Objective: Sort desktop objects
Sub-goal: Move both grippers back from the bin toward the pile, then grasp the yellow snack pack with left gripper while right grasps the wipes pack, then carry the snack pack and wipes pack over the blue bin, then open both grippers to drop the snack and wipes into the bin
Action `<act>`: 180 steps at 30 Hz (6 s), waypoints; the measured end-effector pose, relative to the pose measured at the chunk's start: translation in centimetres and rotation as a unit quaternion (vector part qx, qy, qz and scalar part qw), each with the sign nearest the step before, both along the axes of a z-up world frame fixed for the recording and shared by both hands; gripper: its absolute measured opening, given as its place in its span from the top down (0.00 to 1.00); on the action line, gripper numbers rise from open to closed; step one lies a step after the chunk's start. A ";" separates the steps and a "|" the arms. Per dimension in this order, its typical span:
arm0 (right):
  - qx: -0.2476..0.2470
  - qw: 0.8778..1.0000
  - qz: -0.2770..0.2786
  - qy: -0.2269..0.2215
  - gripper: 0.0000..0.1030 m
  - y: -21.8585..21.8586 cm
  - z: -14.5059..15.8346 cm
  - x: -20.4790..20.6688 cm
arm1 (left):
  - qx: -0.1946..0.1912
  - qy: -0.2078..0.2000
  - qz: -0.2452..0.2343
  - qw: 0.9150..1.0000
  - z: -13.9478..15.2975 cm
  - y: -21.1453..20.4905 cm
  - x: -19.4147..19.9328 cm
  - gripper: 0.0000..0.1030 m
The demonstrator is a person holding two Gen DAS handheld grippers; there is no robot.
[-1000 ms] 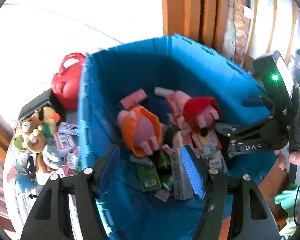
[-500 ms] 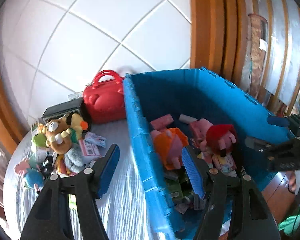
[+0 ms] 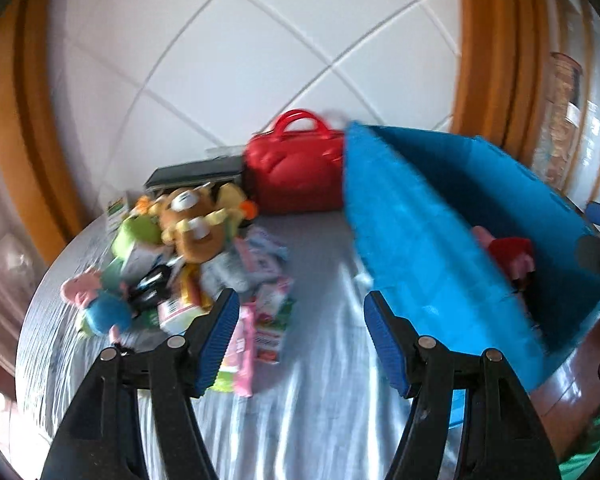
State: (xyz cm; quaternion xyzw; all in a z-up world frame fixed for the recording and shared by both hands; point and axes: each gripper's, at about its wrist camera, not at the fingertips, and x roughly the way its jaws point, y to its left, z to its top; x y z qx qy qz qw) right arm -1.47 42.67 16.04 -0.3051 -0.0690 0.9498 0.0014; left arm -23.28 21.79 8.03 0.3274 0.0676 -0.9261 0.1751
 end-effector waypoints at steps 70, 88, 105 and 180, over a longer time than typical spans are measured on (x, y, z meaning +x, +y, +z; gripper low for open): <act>0.007 0.947 -0.158 -0.281 0.40 -23.4 -35.4 -27.1 | 0.143 -0.203 0.071 0.966 -27.0 -31.0 3.2 0.74; -0.032 0.981 -0.072 -0.177 0.40 -20.9 -22.0 -16.6 | 0.056 -0.092 0.051 0.993 -14.8 -23.2 3.6 0.74; -0.023 0.993 -0.107 0.042 0.40 -10.3 -2.9 -7.2 | -0.034 0.090 -0.085 0.992 1.4 -7.2 -3.1 0.74; 0.075 0.956 -0.266 -0.095 0.06 22.5 -6.5 1.3 | -0.050 -0.073 -0.191 0.978 2.1 22.2 -20.3 0.51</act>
